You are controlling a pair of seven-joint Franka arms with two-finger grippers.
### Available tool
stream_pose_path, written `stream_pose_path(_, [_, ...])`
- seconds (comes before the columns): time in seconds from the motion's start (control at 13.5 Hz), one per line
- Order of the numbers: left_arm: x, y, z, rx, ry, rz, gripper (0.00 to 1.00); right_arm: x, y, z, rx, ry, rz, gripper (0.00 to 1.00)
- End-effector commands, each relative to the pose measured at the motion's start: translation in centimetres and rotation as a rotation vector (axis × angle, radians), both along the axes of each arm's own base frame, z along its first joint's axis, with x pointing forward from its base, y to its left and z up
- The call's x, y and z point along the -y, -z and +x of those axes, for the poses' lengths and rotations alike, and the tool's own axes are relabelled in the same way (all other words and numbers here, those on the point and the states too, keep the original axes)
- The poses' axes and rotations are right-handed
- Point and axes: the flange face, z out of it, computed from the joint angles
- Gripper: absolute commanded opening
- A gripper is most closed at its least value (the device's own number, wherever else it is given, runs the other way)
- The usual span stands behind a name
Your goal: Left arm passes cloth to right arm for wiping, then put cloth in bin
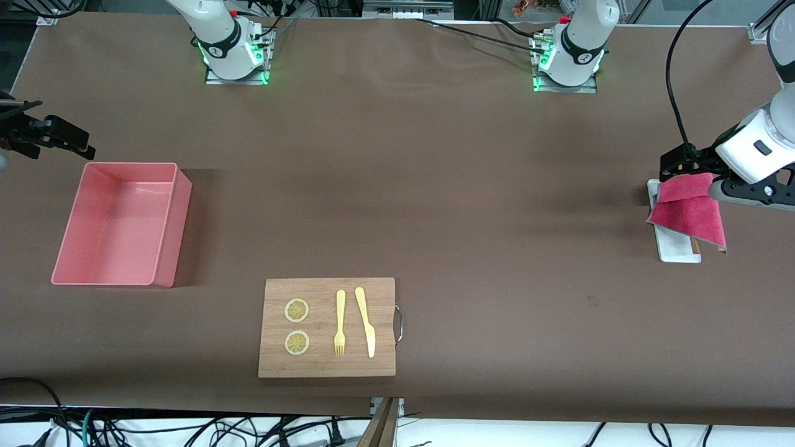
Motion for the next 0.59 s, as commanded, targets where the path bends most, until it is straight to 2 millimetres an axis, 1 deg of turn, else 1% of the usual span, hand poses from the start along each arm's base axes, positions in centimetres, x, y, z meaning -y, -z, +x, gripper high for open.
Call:
stream_pose_path(0.0, [-0.3, -0.4, 0.2, -0.012, -0.007, -0.012, 1.00, 0.2, -0.6, 0.1, 0.003, 0.013, 0.013, 1.00])
stream_pose_path(0.07, [-0.7, -0.2, 0.2, -0.022, -0.005, -0.011, 1.00, 0.2, -0.6, 0.1, 0.003, 0.012, 0.011, 1.00])
stream_pose_path(0.15, [-1.2, 0.1, 0.1, -0.039, 0.038, -0.016, 1.00, 0.1, -0.6, 0.2, 0.003, 0.009, 0.013, 1.00])
stream_pose_path(0.22, [-2.2, 0.9, 0.3, -0.055, 0.096, -0.024, 1.00, 0.1, -0.5, 0.2, 0.001, 0.007, 0.010, 1.00])
stream_pose_path(0.3, [-3.4, 1.3, 0.4, -0.064, 0.159, -0.032, 1.00, 0.2, -0.5, 0.2, 0.002, 0.006, 0.010, 1.00])
stream_pose_path(0.52, [-8.8, 2.9, 0.3, -0.094, 0.302, -0.061, 1.00, 0.1, -0.5, 0.2, 0.003, 0.001, 0.010, 1.00])
